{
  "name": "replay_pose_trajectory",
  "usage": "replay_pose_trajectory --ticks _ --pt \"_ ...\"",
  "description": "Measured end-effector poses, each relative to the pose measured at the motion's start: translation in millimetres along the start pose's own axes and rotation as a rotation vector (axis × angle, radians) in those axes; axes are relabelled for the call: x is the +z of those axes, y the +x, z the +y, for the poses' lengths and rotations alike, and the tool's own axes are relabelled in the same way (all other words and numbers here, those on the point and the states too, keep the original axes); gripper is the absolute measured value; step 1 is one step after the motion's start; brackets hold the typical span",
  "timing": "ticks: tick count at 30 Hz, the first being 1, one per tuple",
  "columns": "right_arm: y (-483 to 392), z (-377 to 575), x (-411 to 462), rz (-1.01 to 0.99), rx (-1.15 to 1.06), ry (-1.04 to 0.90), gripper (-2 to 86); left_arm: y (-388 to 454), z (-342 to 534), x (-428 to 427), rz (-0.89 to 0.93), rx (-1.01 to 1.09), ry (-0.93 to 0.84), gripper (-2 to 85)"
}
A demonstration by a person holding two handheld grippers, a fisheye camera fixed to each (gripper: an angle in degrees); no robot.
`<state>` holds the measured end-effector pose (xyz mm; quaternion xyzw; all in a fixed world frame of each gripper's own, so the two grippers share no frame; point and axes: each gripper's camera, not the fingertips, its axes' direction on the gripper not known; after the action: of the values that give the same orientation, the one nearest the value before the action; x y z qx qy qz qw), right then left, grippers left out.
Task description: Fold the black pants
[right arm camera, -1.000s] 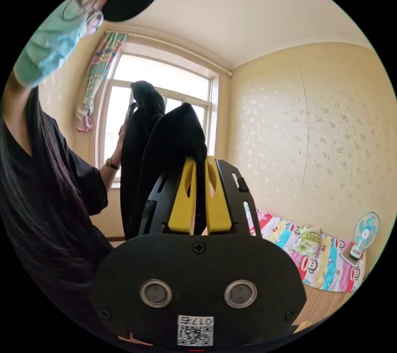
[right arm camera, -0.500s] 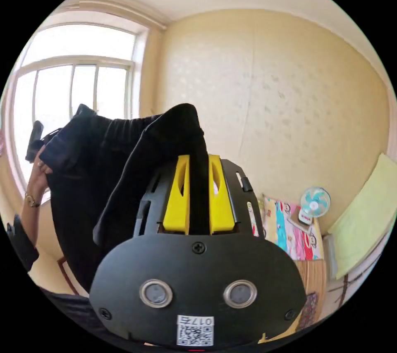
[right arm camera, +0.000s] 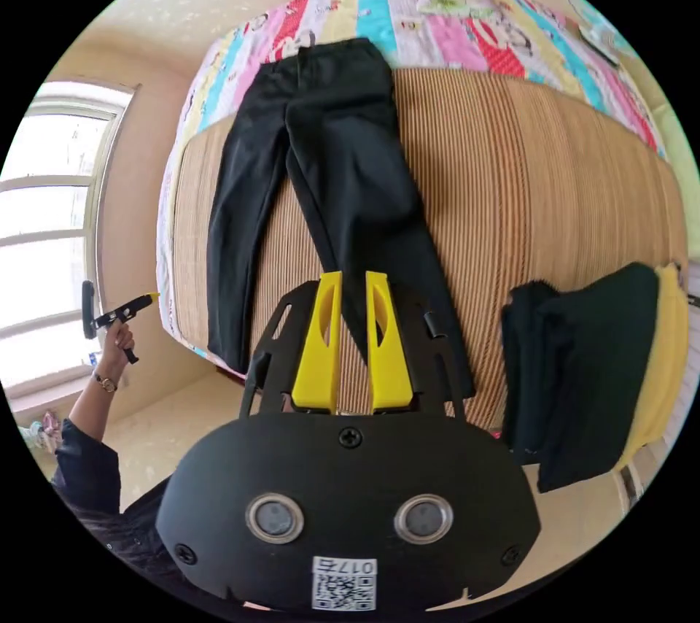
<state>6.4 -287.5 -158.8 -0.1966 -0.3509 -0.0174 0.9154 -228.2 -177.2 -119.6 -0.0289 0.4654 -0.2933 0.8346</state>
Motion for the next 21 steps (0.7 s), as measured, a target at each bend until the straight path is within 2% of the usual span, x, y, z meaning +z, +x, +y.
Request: replay_pose_trajectory --ticks 3,6,9,10,12,13,14,16,20,21 --pt "18.5 27.5 61.8 -0.054 0.014 -0.119 4.4 -31.3 2.0 43.5 -0.057 0.019 -0.045 8.7" --pt "35.3 45.2 90.7 -0.042 0.034 -0.172 4.9 -66.2 -6.0 72.3 0.049 -0.003 -0.053 9.7" --pt "54.6 52.1 87.7 0.06 0.033 -0.118 4.4 -86.0 -5.5 108.4 0.171 0.0 -0.073 9.0" --pt "61.5 54.3 76.7 0.164 0.026 -0.041 4.1 -88.0 -3.0 113.6 0.205 -0.001 -0.06 8.7" --pt "77.0 56.3 65.8 0.295 0.061 0.052 4.0 -98.4 14.9 113.6 0.208 -0.046 0.076 5.9" --pt "91.1 55.9 70.3 0.312 0.083 0.037 4.1 -101.5 19.2 114.1 0.211 -0.059 0.09 4.8" --pt "106.1 56.6 87.4 0.28 0.08 -0.076 3.8 -107.2 26.2 118.2 0.246 -0.071 0.081 2.9" --pt "112.0 74.8 83.2 0.277 0.042 -0.009 3.2 -110.9 37.7 123.8 0.279 -0.045 0.036 1.1" --pt "104.6 123.6 83.7 0.254 -0.1 -0.157 1.6 -100.9 78.2 124.8 0.094 0.026 -0.049 -0.5" --pt "105.6 129.7 84.7 0.224 -0.117 -0.208 1.5 -98.6 87.5 130.3 0.018 0.012 -0.134 -0.6"
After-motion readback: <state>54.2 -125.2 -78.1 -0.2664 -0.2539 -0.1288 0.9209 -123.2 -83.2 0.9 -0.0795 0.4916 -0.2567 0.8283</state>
